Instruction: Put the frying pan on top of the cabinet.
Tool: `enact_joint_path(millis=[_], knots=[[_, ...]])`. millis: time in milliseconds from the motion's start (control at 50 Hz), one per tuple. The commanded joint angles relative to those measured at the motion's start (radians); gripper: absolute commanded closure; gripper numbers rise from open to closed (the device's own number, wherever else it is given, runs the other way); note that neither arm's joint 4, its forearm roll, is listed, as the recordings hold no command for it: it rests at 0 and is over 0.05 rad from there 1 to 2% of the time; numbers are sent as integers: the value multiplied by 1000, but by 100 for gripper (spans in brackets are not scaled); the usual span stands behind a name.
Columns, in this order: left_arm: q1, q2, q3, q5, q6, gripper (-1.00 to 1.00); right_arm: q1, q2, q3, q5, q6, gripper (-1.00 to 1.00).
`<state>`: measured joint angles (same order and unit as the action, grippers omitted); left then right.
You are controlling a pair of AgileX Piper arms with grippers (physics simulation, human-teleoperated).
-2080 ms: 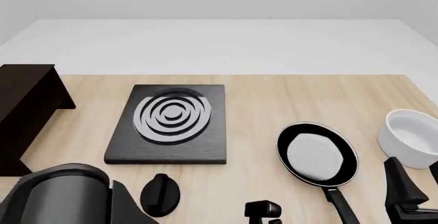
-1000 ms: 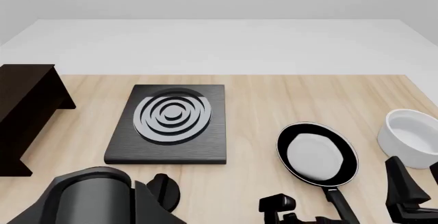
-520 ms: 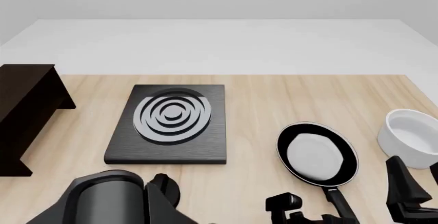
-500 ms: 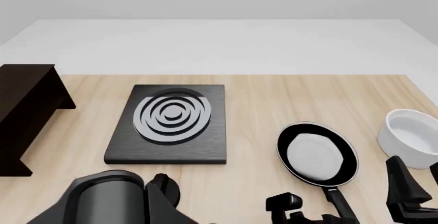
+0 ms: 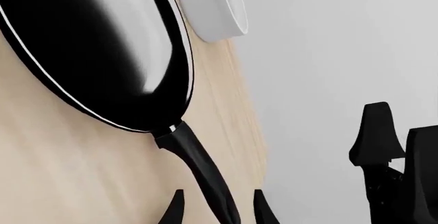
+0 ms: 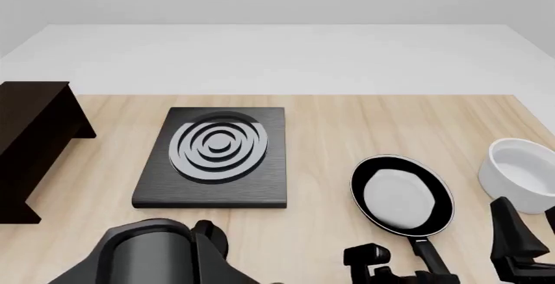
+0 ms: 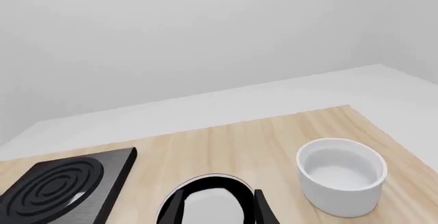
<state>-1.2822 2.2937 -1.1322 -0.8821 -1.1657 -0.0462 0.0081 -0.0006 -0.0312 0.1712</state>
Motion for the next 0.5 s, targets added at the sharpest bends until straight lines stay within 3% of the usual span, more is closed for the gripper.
enact_joint_path(millis=[20, 500], knots=[[0, 63, -23, 21, -91, -100, -2, 0, 0, -1, 7, -100], [9, 102, -60, 37, -116, -100, -4, -2, 0, -2, 16, -100]])
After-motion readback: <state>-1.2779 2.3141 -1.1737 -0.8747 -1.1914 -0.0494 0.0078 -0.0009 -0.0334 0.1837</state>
